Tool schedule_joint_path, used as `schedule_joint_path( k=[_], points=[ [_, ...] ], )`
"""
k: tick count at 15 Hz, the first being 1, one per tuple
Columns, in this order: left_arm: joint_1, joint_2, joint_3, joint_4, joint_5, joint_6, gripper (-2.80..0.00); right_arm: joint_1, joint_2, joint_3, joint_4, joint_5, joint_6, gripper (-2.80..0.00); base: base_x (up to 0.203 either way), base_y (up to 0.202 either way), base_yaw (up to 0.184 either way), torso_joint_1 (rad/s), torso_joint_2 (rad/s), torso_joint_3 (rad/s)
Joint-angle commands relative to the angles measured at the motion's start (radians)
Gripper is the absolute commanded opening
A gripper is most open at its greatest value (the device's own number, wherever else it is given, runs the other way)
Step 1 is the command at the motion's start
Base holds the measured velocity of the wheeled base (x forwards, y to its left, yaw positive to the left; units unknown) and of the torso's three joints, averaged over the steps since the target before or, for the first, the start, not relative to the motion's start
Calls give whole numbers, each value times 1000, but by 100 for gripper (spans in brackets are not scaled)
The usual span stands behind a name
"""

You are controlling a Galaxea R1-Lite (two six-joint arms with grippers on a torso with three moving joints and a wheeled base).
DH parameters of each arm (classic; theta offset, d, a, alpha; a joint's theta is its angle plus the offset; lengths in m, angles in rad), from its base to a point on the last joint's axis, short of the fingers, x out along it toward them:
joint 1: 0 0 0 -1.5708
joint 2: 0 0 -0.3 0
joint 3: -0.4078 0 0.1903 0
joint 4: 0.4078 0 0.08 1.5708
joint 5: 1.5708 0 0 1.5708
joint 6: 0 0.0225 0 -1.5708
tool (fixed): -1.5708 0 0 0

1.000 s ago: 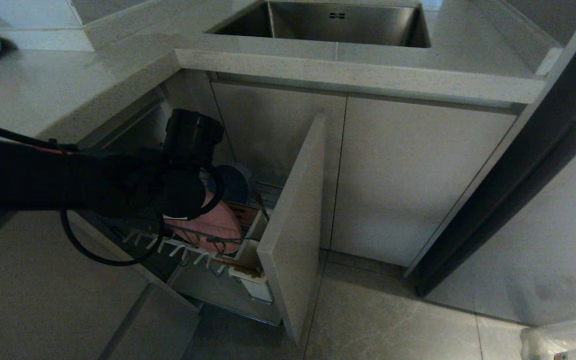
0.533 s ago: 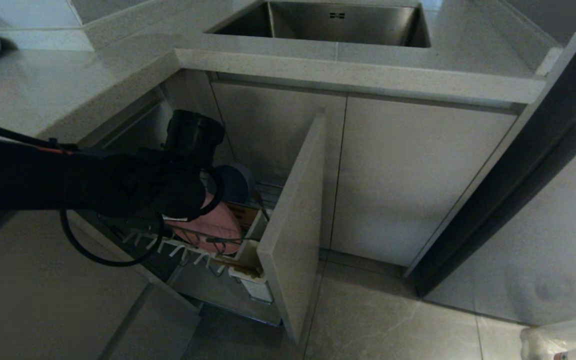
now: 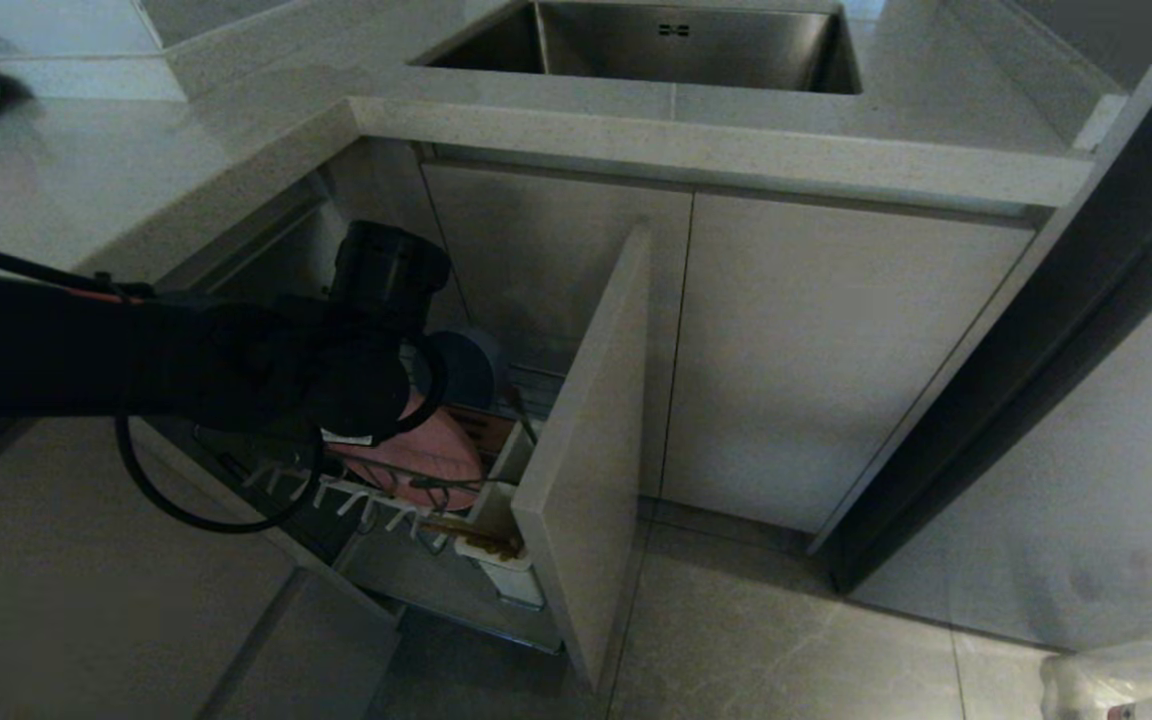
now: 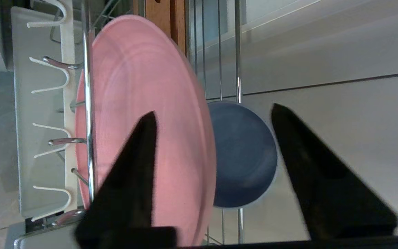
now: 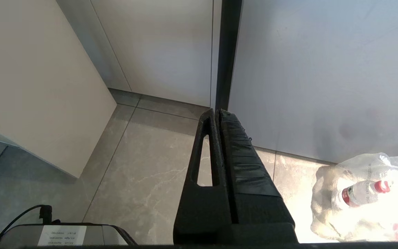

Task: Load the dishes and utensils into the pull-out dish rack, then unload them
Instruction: Pick up the plate and place it in the cupboard

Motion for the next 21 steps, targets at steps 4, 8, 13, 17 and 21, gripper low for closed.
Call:
schedule_joint_path(
  k=[4,8,13,17,21],
  points=[
    [-26,-40,-30,72,12,-8,0,0,0,0,0,0,0,-280,0,0,0,0,0,0],
    [-59,-107,-46,144,12,-7,0,0,1,0,0,0,0,-280,0,0,0,0,0,0],
    [-100,-169,-73,241,13,-4,-280,0,1,0,0,0,0,-280,0,0,0,0,0,0],
    [-155,-223,-200,399,18,15,-280,0,0,0,0,0,0,-280,0,0,0,0,0,0],
    [-177,-293,-403,420,33,199,-280,0,0,0,0,0,0,-280,0,0,0,0,0,0]
  ],
)
